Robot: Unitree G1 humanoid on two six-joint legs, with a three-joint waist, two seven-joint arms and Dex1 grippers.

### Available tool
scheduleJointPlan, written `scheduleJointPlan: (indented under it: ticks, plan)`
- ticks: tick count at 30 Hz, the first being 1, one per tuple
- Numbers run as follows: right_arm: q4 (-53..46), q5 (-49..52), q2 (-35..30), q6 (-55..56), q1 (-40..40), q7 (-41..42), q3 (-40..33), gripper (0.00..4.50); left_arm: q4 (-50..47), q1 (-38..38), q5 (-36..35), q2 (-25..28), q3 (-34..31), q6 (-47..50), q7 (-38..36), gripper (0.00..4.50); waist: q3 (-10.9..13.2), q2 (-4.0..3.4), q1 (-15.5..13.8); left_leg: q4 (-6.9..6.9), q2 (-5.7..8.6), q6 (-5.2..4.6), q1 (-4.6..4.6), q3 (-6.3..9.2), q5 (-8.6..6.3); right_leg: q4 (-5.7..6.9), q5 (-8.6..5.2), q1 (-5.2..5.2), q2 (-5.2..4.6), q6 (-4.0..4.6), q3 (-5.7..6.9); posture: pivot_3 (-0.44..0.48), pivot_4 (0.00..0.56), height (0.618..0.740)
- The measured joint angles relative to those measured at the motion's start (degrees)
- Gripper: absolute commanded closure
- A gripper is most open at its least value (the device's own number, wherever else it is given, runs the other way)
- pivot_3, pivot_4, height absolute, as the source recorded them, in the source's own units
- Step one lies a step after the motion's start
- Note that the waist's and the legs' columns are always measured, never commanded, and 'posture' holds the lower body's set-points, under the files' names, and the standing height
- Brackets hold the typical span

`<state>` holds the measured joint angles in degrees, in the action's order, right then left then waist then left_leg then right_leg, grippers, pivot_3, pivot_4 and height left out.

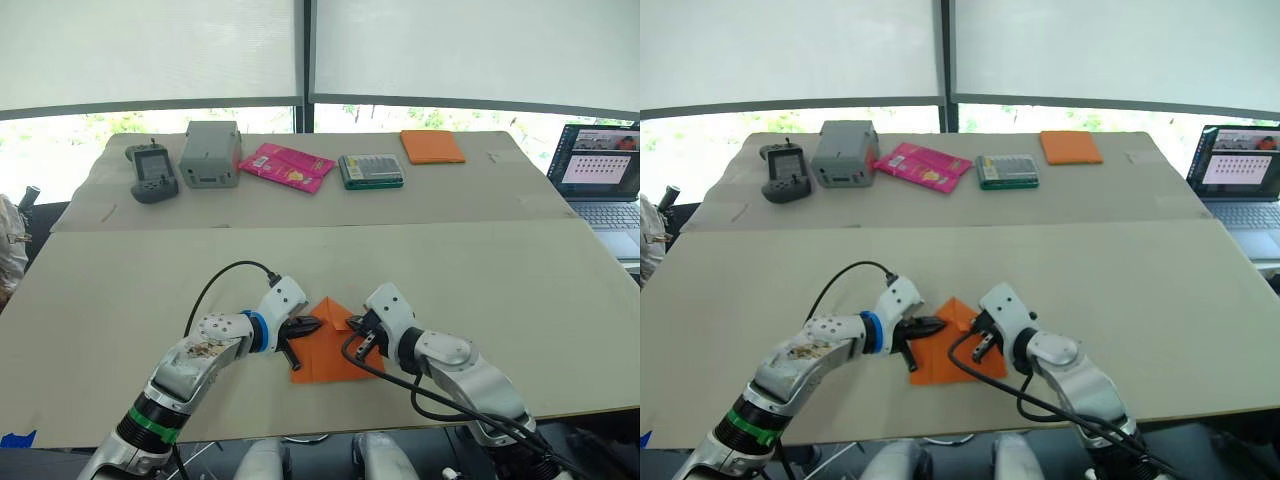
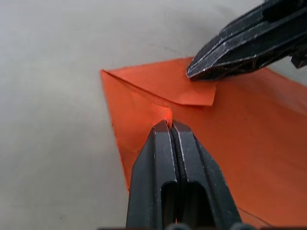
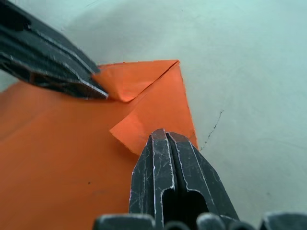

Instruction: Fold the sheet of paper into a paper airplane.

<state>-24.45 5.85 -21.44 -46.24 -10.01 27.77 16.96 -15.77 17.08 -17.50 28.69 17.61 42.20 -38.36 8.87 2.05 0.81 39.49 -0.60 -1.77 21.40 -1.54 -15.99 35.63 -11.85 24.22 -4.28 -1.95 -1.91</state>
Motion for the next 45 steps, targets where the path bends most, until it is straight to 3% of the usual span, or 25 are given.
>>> scheduleJointPlan:
  ticks: [7,11,23,34,35,43,45]
  plan:
    - [0.10,0.64,-1.47,0.92,-1.17,1.44,-0.92,4.50,0.67,0.01,0.42,-0.77,0.02,-0.58,-0.04,4.47,0.01,0.00,-0.20,0.01,0.01,0.00,0.06,0.00,0.00,-0.09,-0.10,0.00,-0.02,-0.18,0.00,0.000,0.150,0.740]
    - [4.03,2.87,-1.21,4.01,-6.16,4.52,-2.89,4.50,0.97,0.12,0.44,-1.25,-0.16,-0.57,-0.05,4.47,0.04,-0.04,-0.17,0.01,0.01,-0.01,0.12,-0.01,0.00,-0.22,0.02,0.02,-0.01,0.00,0.00,0.000,0.150,0.740]
    - [26.79,3.32,-1.19,19.32,-19.38,19.77,1.46,4.50,1.25,0.17,0.44,-2.21,-0.09,-0.42,-0.02,4.47,0.04,-0.05,-0.35,-0.02,0.07,-0.02,0.29,0.01,0.00,-0.49,0.10,0.02,-0.07,-0.01,0.04,0.000,0.150,0.740]
    - [35.39,0.04,-0.69,29.38,-20.65,25.06,3.93,4.50,0.78,-0.52,0.33,-2.54,-0.86,0.28,0.92,4.47,0.03,-0.07,-0.13,-0.02,0.03,-0.02,0.18,0.01,0.00,-0.41,0.12,-0.03,-0.09,0.01,0.03,0.000,0.150,0.740]
    - [35.44,-0.06,-0.65,29.46,-20.70,25.07,3.96,4.50,0.76,-0.57,0.31,-2.57,-0.91,0.33,0.95,3.91,0.03,-0.07,-0.11,-0.02,0.03,-0.02,0.17,0.00,0.00,-0.41,0.12,-0.03,-0.08,0.01,0.03,0.000,0.150,0.740]
    - [39.45,-2.40,1.40,32.13,-22.92,25.29,5.06,4.50,-0.69,-1.96,-5.52,1.49,-10.33,5.68,-1.10,1.32,0.02,-0.07,0.53,-0.24,-0.11,0.00,-0.09,-0.04,0.01,-0.29,0.15,-0.04,0.05,0.14,0.01,0.000,0.150,0.740]
    - [39.99,-2.52,1.64,32.41,-23.03,25.42,5.04,4.50,0.96,-1.69,-6.15,2.55,-14.11,4.56,-1.20,1.32,0.02,-0.07,0.46,-0.26,-0.12,0.00,-0.10,-0.04,0.01,-0.29,0.15,-0.03,0.04,0.15,0.02,0.000,0.150,0.740]
